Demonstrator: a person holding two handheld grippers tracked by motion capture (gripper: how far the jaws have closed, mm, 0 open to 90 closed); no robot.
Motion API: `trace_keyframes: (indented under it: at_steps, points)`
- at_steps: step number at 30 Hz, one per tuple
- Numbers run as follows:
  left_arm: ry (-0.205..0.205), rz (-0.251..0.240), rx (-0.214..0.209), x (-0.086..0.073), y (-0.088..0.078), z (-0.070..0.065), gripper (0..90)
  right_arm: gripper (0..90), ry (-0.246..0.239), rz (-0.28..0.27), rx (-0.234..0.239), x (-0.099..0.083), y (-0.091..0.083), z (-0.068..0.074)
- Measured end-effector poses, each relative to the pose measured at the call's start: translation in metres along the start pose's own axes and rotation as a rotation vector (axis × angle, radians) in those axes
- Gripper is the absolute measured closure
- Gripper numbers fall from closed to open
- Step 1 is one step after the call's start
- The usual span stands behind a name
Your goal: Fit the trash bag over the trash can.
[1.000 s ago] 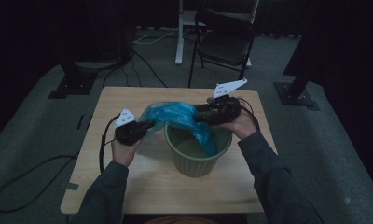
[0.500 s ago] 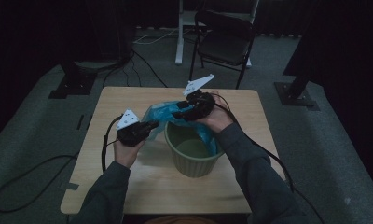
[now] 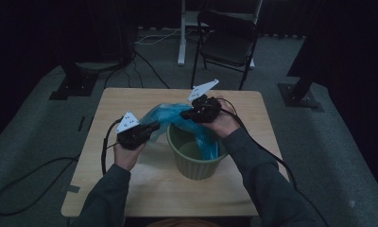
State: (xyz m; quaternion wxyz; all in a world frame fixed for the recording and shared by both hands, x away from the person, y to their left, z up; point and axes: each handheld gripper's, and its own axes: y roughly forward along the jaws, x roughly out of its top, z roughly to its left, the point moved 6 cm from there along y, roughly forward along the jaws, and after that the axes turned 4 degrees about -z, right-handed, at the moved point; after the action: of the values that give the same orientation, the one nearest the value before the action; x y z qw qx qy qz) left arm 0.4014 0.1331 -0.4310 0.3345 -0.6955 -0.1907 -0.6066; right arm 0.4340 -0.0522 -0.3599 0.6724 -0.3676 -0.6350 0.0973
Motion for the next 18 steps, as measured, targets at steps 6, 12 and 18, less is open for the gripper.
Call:
trace_keyframes:
  at_steps: [6, 12, 18]
  points:
    - [-0.009, -0.006, 0.016, -0.001, -0.004, 0.005, 86.1, 89.3, 0.023, -0.013, -0.008, -0.011, -0.012, -0.005]
    - [-0.019, -0.011, 0.031, -0.001, -0.006, 0.008, 86.7, 89.4, 0.045, -0.025, 0.006, -0.021, -0.021, -0.008]
    - [-0.023, -0.013, 0.035, 0.000, -0.004, 0.008, 79.8, 89.4, 0.049, -0.037, 0.012, -0.026, -0.030, -0.008]
